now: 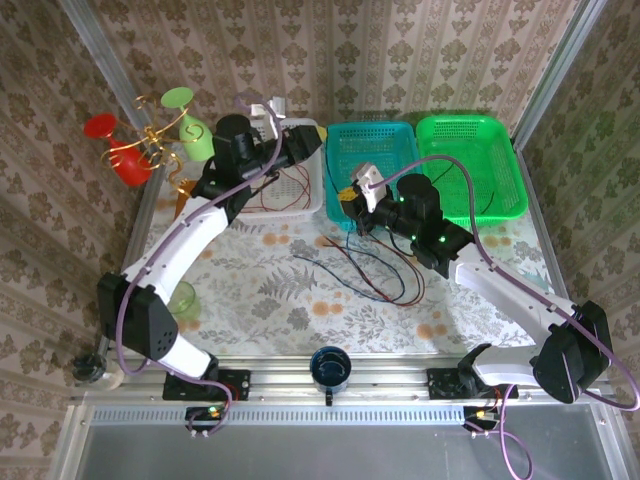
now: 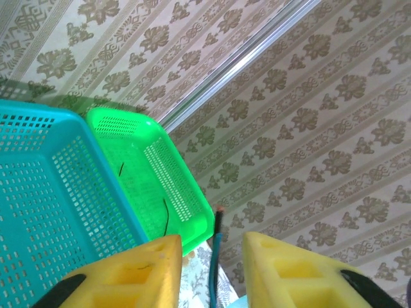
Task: Untangle the cables
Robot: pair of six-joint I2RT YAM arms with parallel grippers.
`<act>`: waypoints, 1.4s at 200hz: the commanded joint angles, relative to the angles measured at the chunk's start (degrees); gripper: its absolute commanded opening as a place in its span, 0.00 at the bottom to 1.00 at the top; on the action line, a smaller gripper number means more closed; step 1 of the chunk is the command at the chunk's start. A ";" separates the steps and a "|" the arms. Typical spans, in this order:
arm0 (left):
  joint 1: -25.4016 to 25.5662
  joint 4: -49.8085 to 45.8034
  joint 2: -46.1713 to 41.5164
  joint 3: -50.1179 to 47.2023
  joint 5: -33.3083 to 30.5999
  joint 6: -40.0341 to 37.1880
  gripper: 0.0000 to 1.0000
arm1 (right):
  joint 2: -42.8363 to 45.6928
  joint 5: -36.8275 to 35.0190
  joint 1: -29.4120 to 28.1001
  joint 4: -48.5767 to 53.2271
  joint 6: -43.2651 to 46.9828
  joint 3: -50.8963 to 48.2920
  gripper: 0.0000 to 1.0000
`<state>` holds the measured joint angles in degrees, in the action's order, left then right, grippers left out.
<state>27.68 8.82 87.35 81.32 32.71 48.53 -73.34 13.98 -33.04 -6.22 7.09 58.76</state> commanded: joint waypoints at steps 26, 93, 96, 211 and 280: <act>-0.26 3.04 -1.84 -1.31 0.02 0.68 0.24 | 0.48 1.01 0.17 -0.29 -0.14 0.21 0.00; -0.32 1.79 -1.76 -1.34 -0.39 -0.04 0.05 | 0.17 1.24 0.17 -0.29 -0.24 0.51 0.00; -0.27 1.88 -1.75 -1.42 -0.39 -0.01 0.03 | 0.13 1.21 0.19 -0.29 -0.28 0.48 0.00; -0.44 0.15 -1.40 -0.30 2.71 -1.33 0.00 | 6.46 -2.02 4.55 -3.95 -11.63 -0.20 0.75; 0.22 0.76 -1.06 -1.77 3.23 -0.64 0.00 | -5.95 10.57 11.70 -1.96 -48.51 17.31 0.67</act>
<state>27.68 8.99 87.15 80.25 34.72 48.80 -75.48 19.22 -21.02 -9.43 -25.67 69.78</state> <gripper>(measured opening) 0.054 0.676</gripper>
